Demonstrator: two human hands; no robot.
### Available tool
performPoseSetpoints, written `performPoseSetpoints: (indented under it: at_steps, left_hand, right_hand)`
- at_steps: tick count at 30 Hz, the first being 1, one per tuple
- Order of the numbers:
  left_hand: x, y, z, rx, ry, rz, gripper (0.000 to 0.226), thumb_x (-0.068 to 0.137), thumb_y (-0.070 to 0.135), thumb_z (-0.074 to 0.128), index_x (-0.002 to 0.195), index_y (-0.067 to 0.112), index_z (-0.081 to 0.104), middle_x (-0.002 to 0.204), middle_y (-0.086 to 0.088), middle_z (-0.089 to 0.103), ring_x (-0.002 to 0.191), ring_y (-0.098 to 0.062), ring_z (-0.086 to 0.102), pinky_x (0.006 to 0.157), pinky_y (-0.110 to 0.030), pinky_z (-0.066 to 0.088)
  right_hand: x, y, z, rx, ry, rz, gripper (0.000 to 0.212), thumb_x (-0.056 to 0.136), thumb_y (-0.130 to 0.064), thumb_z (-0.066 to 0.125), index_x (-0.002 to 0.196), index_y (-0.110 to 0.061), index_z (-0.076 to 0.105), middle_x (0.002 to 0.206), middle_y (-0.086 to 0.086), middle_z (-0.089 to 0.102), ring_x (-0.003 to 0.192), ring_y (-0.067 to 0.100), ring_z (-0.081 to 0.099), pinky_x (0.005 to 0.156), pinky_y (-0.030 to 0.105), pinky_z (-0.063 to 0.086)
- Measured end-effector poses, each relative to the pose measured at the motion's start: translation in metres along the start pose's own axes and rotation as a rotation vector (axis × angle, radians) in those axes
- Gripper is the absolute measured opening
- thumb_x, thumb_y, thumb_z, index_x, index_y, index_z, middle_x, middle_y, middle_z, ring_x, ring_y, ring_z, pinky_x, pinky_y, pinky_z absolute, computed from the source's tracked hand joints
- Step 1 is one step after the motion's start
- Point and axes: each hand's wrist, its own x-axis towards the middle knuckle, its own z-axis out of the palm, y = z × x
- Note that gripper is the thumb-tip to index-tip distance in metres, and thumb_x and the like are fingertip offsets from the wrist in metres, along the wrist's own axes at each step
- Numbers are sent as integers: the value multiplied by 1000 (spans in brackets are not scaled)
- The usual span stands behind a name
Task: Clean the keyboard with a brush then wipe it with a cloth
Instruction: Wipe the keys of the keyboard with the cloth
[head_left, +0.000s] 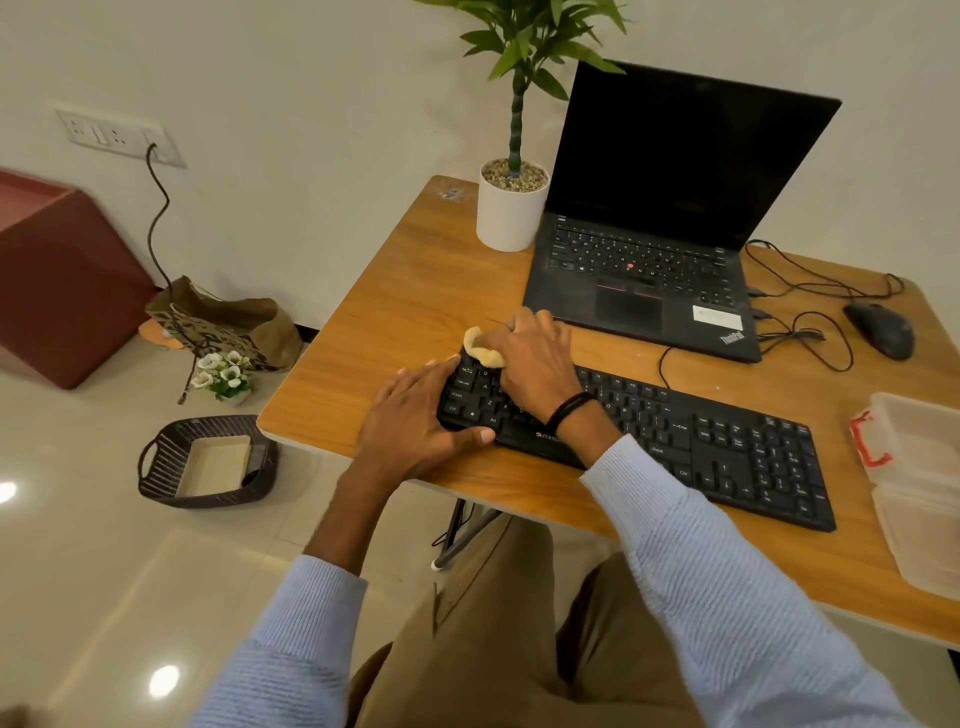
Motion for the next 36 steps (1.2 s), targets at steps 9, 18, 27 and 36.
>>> performPoseSetpoints:
  at_steps: [9, 18, 27, 36]
  left_hand:
    - [-1, -2, 2, -3, 8, -7, 116, 68, 95, 35, 161, 27, 25, 162, -4, 37, 151, -19, 27, 124, -41, 11]
    - [1, -6, 3, 18, -18, -16, 120, 64, 98, 33, 162, 30, 20, 164, -4, 33, 153, -17, 23, 125, -40, 10]
    - [1, -7, 1, 6, -30, -15, 130, 55, 106, 26, 162, 32, 21, 165, -2, 32, 154, -15, 21, 124, -38, 10]
    - [1, -5, -1, 10, -44, -27, 125, 57, 98, 35, 162, 31, 19, 166, -3, 29, 154, -18, 20, 124, -35, 7]
  right_hand:
    - [5, 4, -12, -130, -52, -30, 38, 86, -21, 62, 119, -41, 62, 115, 3, 51, 116, 30, 43, 110, 57, 23]
    - [-67, 2, 8, 314, -60, -44, 71, 84, 9, 56, 148, -18, 39, 154, 1, 38, 145, 17, 27, 118, 31, 15]
    - [-85, -11, 11, 308, 27, -11, 67, 88, 5, 54, 150, -16, 36, 156, 2, 34, 147, 14, 24, 115, 23, 7]
    - [-125, -10, 27, 261, 140, 42, 77, 80, 13, 61, 148, -13, 37, 155, 4, 35, 146, 18, 25, 120, 29, 8]
